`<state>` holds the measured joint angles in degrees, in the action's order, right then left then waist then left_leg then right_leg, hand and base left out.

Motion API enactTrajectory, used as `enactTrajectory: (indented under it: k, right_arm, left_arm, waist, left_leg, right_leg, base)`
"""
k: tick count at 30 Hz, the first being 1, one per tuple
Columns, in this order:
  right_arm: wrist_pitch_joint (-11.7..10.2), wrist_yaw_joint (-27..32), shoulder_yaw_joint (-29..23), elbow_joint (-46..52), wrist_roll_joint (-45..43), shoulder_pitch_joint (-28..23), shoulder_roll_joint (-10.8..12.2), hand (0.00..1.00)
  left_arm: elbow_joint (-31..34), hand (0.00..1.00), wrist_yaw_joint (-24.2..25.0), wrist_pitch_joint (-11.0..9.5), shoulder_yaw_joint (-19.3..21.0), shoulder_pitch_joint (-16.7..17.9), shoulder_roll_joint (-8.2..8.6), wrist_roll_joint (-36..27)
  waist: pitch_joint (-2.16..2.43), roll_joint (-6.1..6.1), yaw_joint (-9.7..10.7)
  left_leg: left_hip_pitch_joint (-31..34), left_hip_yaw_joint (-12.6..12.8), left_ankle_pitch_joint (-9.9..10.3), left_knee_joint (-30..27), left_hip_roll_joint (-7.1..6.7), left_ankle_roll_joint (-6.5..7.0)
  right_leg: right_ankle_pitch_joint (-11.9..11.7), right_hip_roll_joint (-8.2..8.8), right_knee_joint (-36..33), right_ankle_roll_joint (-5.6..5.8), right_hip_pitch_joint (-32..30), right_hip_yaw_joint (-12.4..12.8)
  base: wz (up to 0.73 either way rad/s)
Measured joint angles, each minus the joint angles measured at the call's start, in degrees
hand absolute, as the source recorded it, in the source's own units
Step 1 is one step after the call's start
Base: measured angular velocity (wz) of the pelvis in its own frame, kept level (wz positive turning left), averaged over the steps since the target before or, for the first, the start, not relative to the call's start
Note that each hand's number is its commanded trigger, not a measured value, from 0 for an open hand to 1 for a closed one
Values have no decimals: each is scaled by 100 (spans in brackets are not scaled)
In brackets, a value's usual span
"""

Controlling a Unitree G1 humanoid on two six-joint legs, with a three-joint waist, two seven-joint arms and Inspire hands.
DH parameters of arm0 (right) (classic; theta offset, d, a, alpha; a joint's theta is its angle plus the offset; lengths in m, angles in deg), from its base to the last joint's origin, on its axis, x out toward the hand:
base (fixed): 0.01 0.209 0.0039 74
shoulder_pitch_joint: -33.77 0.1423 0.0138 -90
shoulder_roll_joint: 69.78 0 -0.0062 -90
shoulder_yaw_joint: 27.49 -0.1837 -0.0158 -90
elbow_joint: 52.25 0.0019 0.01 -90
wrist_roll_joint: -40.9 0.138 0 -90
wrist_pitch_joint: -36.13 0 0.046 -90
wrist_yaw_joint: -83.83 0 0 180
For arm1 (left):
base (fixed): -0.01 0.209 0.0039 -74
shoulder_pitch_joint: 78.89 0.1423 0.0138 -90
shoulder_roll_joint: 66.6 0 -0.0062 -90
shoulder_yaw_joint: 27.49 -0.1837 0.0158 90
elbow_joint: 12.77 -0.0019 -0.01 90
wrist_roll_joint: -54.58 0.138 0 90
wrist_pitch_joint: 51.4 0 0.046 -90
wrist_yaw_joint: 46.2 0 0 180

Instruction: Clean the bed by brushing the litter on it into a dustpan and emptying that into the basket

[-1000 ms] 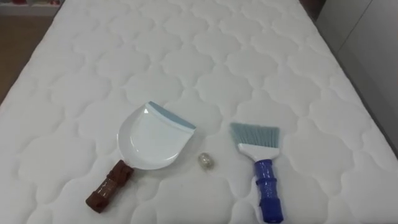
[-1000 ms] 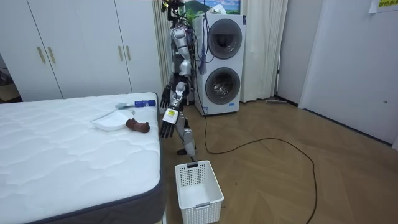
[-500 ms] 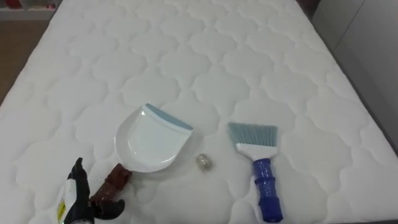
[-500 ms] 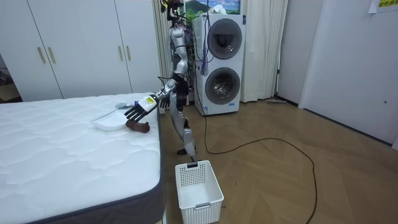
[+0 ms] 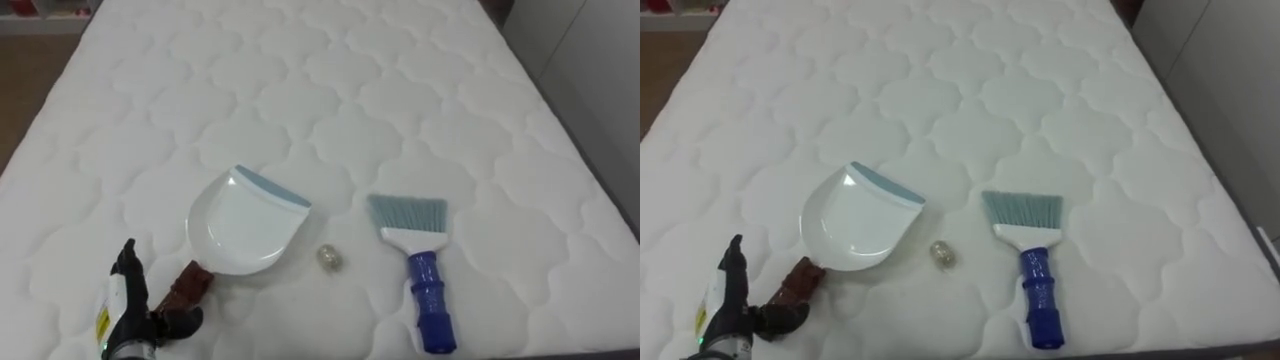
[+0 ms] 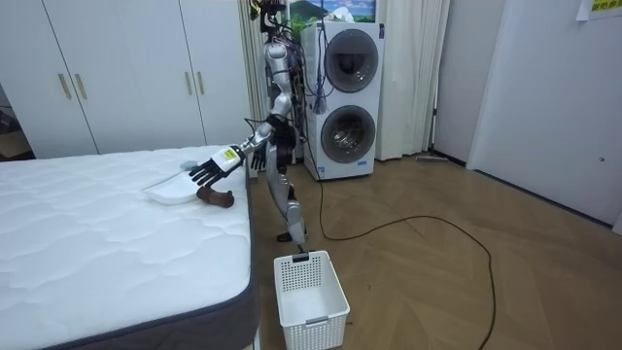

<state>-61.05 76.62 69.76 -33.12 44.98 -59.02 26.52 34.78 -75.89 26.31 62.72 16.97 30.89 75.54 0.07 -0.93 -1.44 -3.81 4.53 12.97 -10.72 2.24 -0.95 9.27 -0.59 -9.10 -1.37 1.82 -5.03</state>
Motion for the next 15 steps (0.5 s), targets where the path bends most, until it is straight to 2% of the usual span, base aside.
enactTrajectory:
  k: [8,10,15]
  right_arm:
    - [-34,2,73,6,11,10,-14,0]
    - [-33,5,72,22,12,9,-13,0]
    - [-21,-50,78,30,-16,112,-23,0]
  left_arm:
    - [-304,0,-3,-15,-214,-18,-50,-7]
    - [-577,0,13,-16,-230,-109,-56,-6]
    - [-742,0,53,-15,-268,-166,-88,-113]
  waist:
    - [-20,-27,108]
    - [-32,-38,112]
    - [-33,-42,129]
  left_leg:
    - [93,10,0,4,0,0]
    - [127,13,0,3,0,0]
    - [265,21,-9,-16,-1,15]
  right_leg:
    - [0,-1,5,-1,-84,7]
    - [-1,0,-9,-1,-109,6]
    - [-1,9,-85,-2,-297,9]
  base:
    - [0]
    - [0]
    - [0]
